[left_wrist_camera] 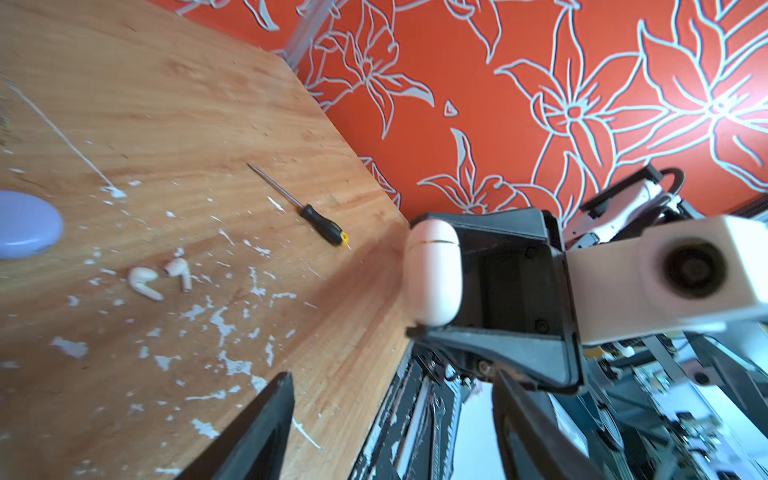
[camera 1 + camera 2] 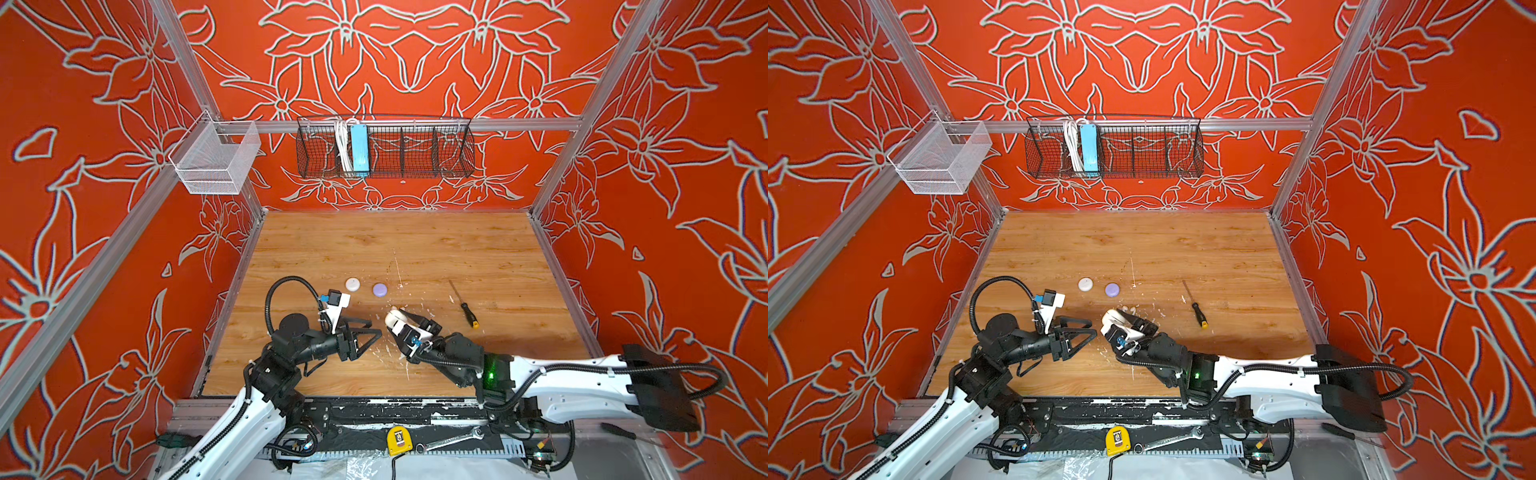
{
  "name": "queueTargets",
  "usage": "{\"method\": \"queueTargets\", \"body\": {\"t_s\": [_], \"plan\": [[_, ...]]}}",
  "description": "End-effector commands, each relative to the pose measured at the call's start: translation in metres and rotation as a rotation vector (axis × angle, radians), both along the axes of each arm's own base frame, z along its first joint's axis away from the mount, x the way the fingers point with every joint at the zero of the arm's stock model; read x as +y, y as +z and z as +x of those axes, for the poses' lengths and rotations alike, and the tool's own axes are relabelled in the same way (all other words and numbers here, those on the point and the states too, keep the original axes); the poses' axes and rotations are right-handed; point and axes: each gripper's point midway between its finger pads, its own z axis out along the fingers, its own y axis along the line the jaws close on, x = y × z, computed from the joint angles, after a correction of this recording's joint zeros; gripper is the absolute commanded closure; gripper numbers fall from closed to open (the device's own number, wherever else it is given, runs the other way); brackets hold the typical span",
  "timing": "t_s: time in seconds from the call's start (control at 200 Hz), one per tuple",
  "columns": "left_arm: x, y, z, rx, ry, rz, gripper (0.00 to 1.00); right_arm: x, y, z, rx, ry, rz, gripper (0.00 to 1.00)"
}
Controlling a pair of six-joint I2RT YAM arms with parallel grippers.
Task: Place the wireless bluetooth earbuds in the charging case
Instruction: 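Lift the white case toward the left gripper while the left gripper reaches for it, then close the left gripper around the white case held by the right gripper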
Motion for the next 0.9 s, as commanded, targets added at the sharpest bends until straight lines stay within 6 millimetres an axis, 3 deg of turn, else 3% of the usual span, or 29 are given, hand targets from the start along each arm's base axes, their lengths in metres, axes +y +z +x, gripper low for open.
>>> {"method": "queueTargets", "body": {"t_s": [0.0,0.34,0.891], "plan": [[-0.007,0.021,0.0,-0.082,-0.01,-0.018,0.26,0.01,0.026,0.0,-0.087,0.011,0.036,0.73],[-0.016,0.015,0.004,-0.071,-0.015,0.019,0.39,0.012,0.026,-0.009,-0.093,0.07,0.05,0.73],[-0.011,0.009,0.013,-0.054,0.051,0.057,0.39,0.016,0.005,-0.022,-0.099,0.137,-0.021,0.73]]}}
